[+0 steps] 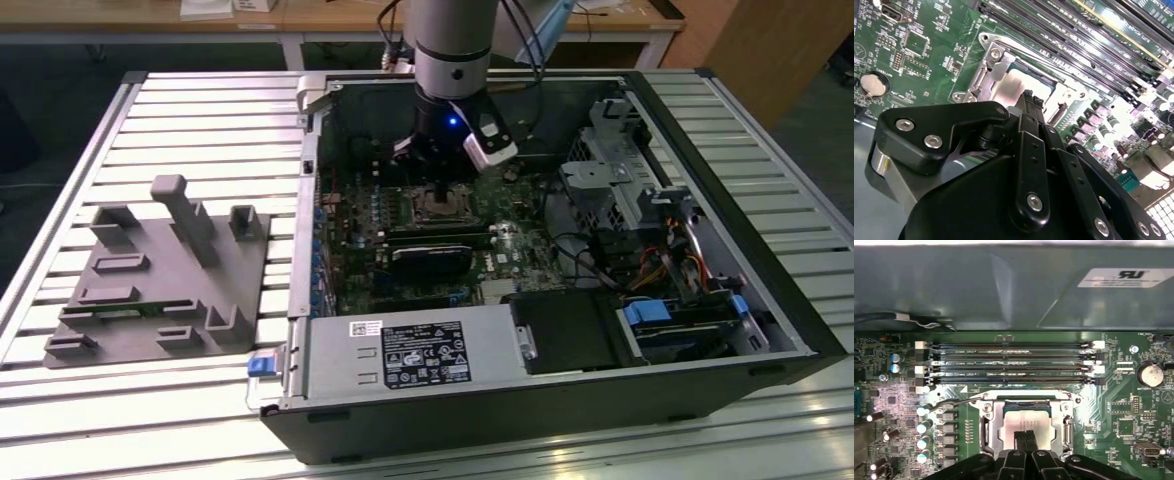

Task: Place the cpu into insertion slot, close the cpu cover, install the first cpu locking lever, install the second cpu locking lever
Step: 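Close the cpu cover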

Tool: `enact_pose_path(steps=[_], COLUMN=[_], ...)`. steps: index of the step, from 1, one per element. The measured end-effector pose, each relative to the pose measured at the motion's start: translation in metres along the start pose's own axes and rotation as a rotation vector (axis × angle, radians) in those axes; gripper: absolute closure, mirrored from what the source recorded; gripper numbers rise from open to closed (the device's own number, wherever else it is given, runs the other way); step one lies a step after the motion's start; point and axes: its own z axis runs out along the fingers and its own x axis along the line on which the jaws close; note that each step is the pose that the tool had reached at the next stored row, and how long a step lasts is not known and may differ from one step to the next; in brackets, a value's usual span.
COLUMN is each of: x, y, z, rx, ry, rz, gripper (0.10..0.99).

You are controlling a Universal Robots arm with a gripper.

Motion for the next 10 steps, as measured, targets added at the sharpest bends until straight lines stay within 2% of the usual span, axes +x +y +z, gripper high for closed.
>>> enact_pose_path(steps=[10], x=[-0.0010], y=[0.0001], z=[-0.0035], rx=[0.000], ry=[-0.0001], rz=[0.000], gripper=[0.980])
